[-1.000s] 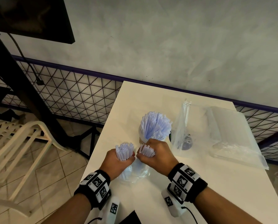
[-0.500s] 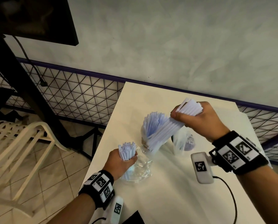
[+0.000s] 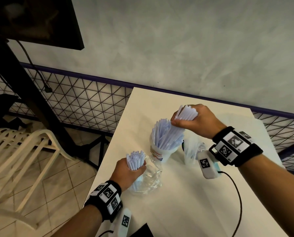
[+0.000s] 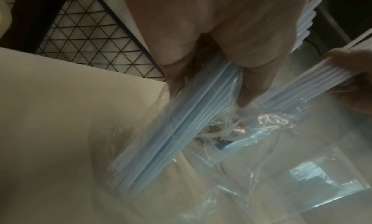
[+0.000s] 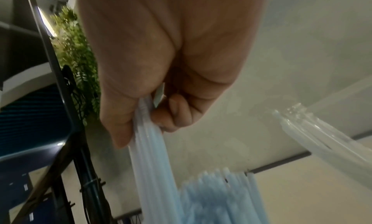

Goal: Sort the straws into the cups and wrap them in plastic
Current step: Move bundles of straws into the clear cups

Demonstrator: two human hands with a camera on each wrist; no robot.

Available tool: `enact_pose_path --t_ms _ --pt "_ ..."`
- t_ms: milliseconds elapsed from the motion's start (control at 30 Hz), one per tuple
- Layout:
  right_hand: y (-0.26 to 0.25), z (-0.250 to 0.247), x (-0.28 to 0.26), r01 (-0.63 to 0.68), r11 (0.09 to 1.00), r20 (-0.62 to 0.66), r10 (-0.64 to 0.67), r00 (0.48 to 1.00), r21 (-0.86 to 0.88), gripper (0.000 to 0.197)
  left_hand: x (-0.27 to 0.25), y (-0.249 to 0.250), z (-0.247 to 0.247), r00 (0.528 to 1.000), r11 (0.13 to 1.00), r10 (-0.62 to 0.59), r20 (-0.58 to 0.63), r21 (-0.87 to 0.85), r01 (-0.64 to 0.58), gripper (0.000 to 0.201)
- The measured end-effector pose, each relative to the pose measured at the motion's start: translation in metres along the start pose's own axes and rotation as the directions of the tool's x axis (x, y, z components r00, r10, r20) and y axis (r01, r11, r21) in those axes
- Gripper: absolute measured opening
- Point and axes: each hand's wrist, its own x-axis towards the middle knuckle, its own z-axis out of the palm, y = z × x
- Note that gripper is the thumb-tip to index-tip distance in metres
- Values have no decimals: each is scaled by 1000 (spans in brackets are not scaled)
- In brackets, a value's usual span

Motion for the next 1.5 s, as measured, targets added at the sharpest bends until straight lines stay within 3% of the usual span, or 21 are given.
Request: enact_pose_path --t_ms 167,267,333,400,467,567,900,1033,1167,1233,1333,1433,1500 --pt "8 27 1 -27 997 13 28 1000 -79 41 -1 0 -1 1000 1000 -8 1 1 8 15" --pt "7 34 -1 45 998 -173 -50 984 -32 75 -1 0 -1 1000 1000 -23 -3 11 23 11" --pt "6 38 -4 103 994 -259 -105 960 -19 86 0 0 0 1000 1000 -27 -5 6 28 11" --pt "5 45 -7 188 975 -227 -211 951 -120 84 0 0 0 1000 1000 -24 -3 3 24 13" --pt "7 56 -11 275 902 -71 -314 947 -333 74 1 0 0 1000 1000 -21 0 -2 21 15" --pt "19 76 -16 291 794 97 -284 954 -533 68 1 -2 0 1000 1000 -21 2 -3 21 16" --pt "8 79 -6 293 871 0 -318 948 -395 68 1 -4 0 1000 1000 -10 -6 1 10 14" --pt "20 77 -1 343 837 96 -336 937 -426 70 2 -5 0 1000 1000 -9 5 -7 9 14" --pt "32 79 -8 320 781 214 -241 947 -537 68 2 -6 0 1000 1000 -5 1 0 5 14" --pt "34 78 -13 328 740 219 -246 944 -587 69 2 -6 1 1000 1000 -2 -3 3 2 18" --pt "27 78 -16 318 750 188 -257 948 -579 78 3 -7 1 1000 1000 8 -12 16 -8 20" --pt "26 88 -16 358 675 199 -304 932 -645 61 5 -10 1 1000 1000 13 -19 25 -12 13" --pt "26 89 -15 315 627 175 -276 945 -712 48 5 -11 1 1000 1000 10 -15 15 -10 13"
